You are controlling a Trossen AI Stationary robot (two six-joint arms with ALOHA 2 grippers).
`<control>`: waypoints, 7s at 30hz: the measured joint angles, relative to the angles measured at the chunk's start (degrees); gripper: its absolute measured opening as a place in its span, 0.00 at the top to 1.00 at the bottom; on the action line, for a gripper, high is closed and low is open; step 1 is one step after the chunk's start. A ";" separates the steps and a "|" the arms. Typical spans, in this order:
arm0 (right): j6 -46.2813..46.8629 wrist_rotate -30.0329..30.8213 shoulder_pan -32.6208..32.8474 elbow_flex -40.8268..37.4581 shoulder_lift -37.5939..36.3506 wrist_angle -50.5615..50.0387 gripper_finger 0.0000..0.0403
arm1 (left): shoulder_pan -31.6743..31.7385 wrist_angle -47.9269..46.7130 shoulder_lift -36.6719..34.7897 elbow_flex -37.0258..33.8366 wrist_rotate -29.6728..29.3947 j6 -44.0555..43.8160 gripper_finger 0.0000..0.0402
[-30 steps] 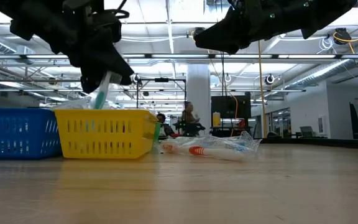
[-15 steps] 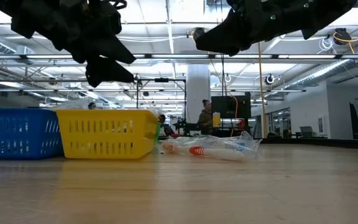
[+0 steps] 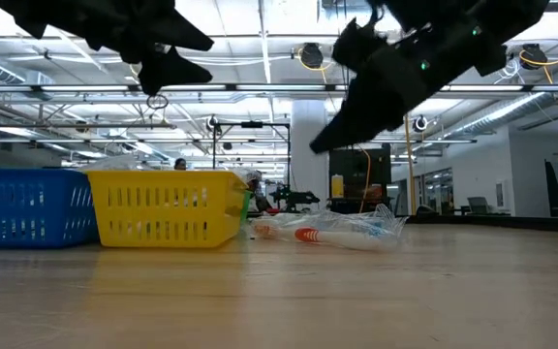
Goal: Pick & Place Travel size toiletries
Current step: Put the blue toothbrush into the yellow bin
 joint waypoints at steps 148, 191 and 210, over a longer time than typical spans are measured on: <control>5.79 -10.10 -6.61 -12.68 -4.86 0.12 0.51 | 1.32 -3.18 0.04 -0.04 -1.27 0.73 0.30; -15.95 -10.47 -6.30 -12.67 -7.32 46.61 0.96 | 1.30 27.21 7.93 0.00 -2.00 13.16 0.30; -15.57 -10.88 -6.28 -12.66 -4.07 52.07 0.96 | 1.56 46.15 28.99 10.54 3.36 25.02 0.30</control>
